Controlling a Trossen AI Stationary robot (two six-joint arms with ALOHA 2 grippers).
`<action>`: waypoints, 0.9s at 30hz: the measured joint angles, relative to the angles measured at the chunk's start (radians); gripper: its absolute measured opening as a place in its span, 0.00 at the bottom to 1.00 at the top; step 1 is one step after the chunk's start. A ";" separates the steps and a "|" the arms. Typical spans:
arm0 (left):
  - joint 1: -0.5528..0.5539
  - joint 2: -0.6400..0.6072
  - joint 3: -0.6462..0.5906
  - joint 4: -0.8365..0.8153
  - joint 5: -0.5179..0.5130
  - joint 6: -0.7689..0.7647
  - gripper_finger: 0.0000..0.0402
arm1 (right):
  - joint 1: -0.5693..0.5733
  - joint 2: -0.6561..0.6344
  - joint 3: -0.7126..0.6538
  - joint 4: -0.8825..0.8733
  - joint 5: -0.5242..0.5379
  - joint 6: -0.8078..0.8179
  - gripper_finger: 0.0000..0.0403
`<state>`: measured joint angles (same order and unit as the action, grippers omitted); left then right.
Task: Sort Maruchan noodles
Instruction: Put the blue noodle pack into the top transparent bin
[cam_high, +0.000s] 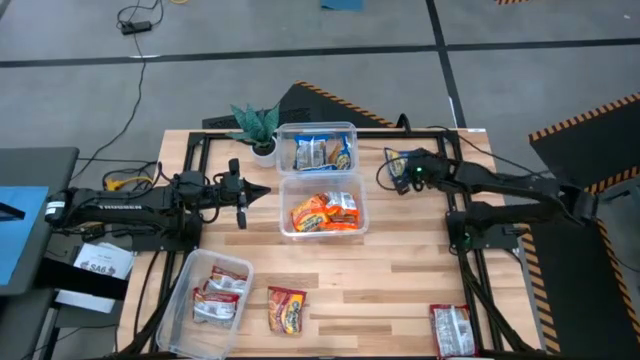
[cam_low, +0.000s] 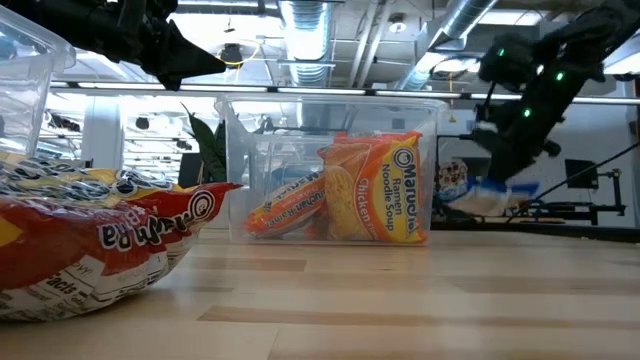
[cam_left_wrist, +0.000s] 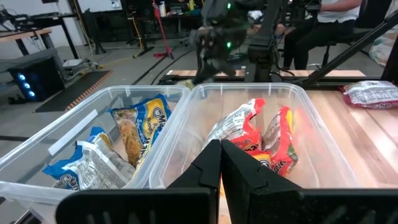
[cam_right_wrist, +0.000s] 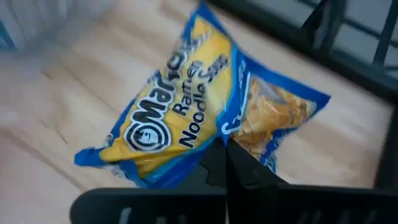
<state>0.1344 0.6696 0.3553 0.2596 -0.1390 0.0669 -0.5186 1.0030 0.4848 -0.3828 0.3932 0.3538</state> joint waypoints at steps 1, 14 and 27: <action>0.000 0.000 0.000 0.000 0.000 0.000 0.00 | 0.001 -0.027 0.006 -0.005 0.006 -0.003 0.01; 0.000 0.000 0.000 0.023 -0.004 0.000 0.00 | 0.017 -0.080 0.107 0.330 0.000 -0.109 0.01; 0.000 0.000 0.001 0.043 -0.004 0.018 0.00 | 0.122 0.387 0.193 0.973 -0.198 -0.134 0.01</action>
<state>0.1345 0.6697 0.3561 0.3031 -0.1429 0.0849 -0.3966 1.3896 0.6773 0.5904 0.1955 0.2203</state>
